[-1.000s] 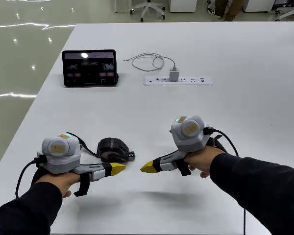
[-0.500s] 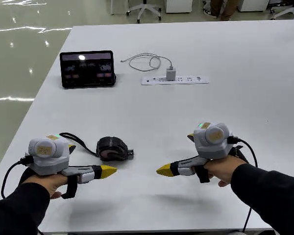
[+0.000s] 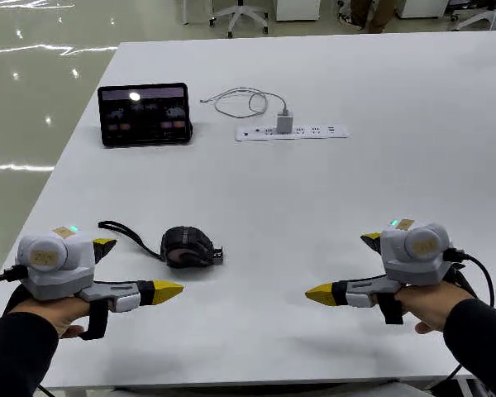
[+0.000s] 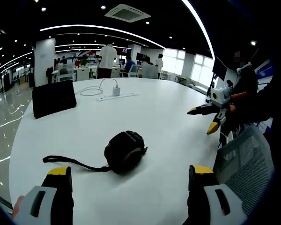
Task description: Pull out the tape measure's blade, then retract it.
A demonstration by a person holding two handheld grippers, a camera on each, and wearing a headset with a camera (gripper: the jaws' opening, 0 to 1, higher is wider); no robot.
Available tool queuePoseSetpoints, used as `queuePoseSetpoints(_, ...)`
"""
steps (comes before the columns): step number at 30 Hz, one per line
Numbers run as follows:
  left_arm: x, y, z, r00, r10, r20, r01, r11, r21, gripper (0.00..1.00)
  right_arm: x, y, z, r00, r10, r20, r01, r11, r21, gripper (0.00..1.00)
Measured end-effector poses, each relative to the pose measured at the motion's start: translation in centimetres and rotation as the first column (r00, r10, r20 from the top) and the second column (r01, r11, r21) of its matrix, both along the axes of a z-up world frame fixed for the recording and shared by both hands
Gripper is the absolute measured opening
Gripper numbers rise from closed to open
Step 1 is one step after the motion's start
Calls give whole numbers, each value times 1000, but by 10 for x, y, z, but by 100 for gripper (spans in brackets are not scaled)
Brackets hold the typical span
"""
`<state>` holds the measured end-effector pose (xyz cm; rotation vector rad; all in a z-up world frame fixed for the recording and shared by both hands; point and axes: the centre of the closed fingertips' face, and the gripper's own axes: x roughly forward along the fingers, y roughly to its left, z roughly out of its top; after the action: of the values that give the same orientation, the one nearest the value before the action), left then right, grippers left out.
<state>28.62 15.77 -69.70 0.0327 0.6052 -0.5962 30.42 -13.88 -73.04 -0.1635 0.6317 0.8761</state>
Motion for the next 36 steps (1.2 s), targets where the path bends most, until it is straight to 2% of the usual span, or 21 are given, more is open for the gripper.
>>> queuePoseSetpoints(7,-6,11,-5,1000,-7,-6,7,1000,10,100,-10,-21,9,1000,-2,22,2,1000,-21,100)
queuePoseSetpoints(16,-22,21,-4,1000,-24,-16,25,999,33,100,-16,-60,25,999,-28,40,29,999,-23,100)
queuePoseSetpoints(19,-25,25,-2,1000,-16,-18,16,999,35,100,-19,-70,25,998,-41,42,42,999,-21,100)
queuePoseSetpoints(24,-22,32,1,1000,-9,-15,10,999,45,100,-26,-82,18,998,-57,41,58,998,-26,100)
queuePoseSetpoints(30,-19,31,6,1000,-21,-21,22,999,45,100,-32,-86,17,996,-78,40,79,997,-23,100)
queuePoseSetpoints(36,-18,35,3,1000,-19,-20,21,998,62,100,-38,-79,19,996,-80,35,80,997,-17,100)
